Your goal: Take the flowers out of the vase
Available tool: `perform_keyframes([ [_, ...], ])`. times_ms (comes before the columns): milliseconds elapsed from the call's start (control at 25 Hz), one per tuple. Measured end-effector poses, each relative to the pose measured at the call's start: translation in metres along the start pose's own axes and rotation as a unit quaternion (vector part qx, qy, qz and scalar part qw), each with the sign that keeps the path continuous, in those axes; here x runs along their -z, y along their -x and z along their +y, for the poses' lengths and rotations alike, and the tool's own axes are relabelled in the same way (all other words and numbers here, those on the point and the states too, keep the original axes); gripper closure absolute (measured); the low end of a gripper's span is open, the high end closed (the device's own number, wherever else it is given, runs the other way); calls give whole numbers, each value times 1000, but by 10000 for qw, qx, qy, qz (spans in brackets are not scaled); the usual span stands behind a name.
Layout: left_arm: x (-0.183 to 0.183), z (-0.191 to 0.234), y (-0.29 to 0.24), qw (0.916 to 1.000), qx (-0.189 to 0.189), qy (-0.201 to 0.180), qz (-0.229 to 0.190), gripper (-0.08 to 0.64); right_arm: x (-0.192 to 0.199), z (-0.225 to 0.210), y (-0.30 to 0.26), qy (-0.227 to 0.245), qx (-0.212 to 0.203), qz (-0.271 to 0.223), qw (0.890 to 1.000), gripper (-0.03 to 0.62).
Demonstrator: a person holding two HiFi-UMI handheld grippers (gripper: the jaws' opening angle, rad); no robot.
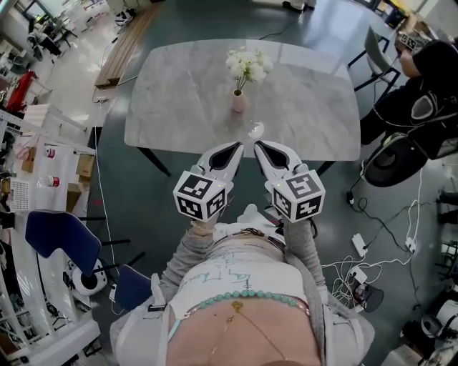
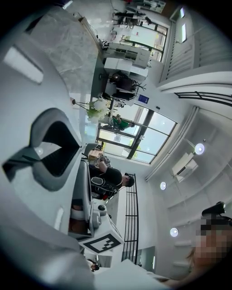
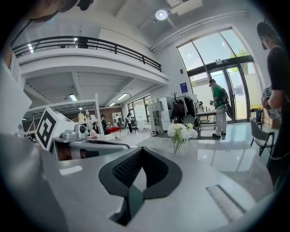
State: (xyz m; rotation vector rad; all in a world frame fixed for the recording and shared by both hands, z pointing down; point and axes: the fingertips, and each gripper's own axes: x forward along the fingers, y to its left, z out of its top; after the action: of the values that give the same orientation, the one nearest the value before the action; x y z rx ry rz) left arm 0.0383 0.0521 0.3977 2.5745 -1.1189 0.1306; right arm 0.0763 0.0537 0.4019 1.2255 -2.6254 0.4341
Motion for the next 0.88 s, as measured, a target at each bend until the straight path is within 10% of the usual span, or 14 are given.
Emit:
perform_keyframes([
  [880,-10,23,-23,9995,-277,60,-171,560,-4,-32,-20,-77,-73,13,9999,566],
])
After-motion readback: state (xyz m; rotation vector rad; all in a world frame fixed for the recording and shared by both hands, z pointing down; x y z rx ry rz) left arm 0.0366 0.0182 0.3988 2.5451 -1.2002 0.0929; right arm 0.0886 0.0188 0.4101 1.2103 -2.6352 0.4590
